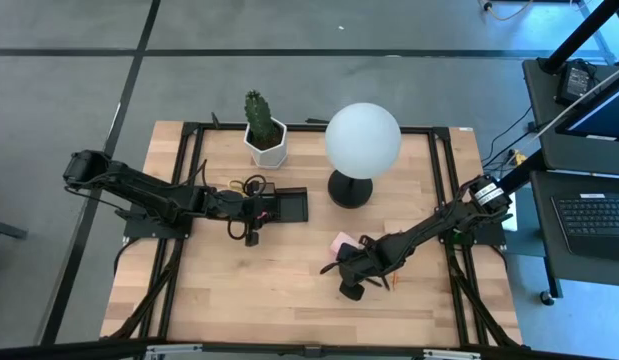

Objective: Pick and place office supplies into organizer
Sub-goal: Put the left black pen into the black desk organizer

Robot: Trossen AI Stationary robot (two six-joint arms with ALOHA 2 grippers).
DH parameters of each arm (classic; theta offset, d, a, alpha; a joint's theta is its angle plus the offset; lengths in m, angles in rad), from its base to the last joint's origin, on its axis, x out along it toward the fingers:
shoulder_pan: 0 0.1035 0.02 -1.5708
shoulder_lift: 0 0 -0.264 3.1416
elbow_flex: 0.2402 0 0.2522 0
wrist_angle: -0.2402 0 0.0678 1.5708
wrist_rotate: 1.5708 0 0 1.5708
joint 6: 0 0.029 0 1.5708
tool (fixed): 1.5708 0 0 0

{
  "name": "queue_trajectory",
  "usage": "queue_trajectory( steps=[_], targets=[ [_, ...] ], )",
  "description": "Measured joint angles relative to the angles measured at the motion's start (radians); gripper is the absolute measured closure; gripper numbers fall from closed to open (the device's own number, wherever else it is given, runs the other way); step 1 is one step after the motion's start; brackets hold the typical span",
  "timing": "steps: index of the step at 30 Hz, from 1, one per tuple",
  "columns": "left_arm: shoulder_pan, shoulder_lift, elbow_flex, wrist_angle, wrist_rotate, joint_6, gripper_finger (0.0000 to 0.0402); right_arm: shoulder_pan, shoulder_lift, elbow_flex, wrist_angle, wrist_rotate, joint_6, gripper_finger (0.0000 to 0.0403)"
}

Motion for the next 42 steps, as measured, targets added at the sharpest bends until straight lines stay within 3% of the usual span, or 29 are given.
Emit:
queue_trajectory(
  steps=[14,24,33,42],
  targets=[
    [0.000,-0.041,0.000,0.012,0.027,0.087,0.0313,-0.019,-0.003,0.032,0.086,-0.017,-0.100,0.0381],
    [-0.001,-0.311,0.000,0.021,0.045,0.097,0.0313,-0.099,-0.005,0.210,0.141,0.063,-0.425,0.0381],
    [-0.001,-0.573,0.000,0.000,0.046,0.097,0.0313,-0.213,-0.006,0.291,0.524,0.082,-0.770,0.0381],
    [-0.001,-0.682,0.000,-0.002,0.087,0.098,0.0313,-0.331,0.034,0.293,0.899,0.071,-0.959,0.0381]
  ],
)
